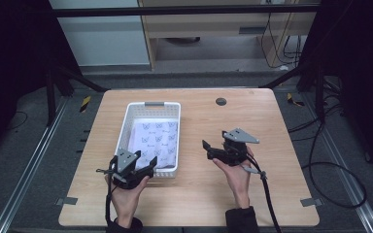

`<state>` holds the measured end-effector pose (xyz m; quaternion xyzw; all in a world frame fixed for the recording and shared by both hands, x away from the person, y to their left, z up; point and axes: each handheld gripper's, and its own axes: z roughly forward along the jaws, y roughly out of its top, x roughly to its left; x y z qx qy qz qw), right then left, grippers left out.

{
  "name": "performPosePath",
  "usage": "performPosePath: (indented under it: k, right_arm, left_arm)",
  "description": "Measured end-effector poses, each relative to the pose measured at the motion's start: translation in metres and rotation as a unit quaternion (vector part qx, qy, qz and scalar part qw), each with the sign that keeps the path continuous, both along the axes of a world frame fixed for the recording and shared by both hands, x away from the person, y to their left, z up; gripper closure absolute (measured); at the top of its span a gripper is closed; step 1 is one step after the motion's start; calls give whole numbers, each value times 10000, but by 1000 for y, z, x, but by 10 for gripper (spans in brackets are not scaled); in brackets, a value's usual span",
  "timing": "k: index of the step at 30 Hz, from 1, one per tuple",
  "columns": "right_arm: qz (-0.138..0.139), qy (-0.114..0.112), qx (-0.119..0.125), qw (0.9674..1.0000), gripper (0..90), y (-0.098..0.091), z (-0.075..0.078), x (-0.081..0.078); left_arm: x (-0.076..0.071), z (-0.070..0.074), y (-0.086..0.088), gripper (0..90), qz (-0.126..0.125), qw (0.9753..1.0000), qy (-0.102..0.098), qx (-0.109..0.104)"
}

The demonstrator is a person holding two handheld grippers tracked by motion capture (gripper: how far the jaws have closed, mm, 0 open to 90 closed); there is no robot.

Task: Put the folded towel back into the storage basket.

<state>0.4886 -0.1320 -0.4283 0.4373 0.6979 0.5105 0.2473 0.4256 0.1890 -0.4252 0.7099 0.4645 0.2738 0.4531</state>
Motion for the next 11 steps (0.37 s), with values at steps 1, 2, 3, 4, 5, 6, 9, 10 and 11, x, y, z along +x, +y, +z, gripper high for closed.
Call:
performPosePath:
  k: [1,2,3,4,5,6,9,10,11]
  right_arm:
    - [0,0,0,10000,177,0,0,0]
    - [-33,6,1,10000,178,-4,-2,-3]
    - [-86,49,20,9999,176,-13,-6,-8]
    - [-86,49,20,9999,176,-13,-6,-8]
    - [-127,69,38,9999,176,-21,-9,-13]
    - [-127,69,38,9999,176,-21,-9,-13]
    - [-251,54,76,9996,176,-32,-14,-19]
    - [-300,50,92,9995,175,-36,-16,-22]
    - [-331,50,96,9994,174,-39,-17,-23]
  left_arm:
    - [0,-1,-2,351,-34,10000,7,2]
    - [0,-2,-3,351,-55,10000,10,9]
    - [0,-4,-5,351,-71,10000,3,46]
    - [0,-4,-5,351,-71,10000,3,46]
    - [-1,-4,-6,351,-91,9999,-15,63]
    - [-1,-5,-7,351,-102,9999,-21,81]
    - [-3,-6,-8,351,-121,9999,-26,87]
    - [-3,-7,-8,351,-124,9999,-37,82]
    - [-5,-7,-8,351,-137,9998,-54,99]
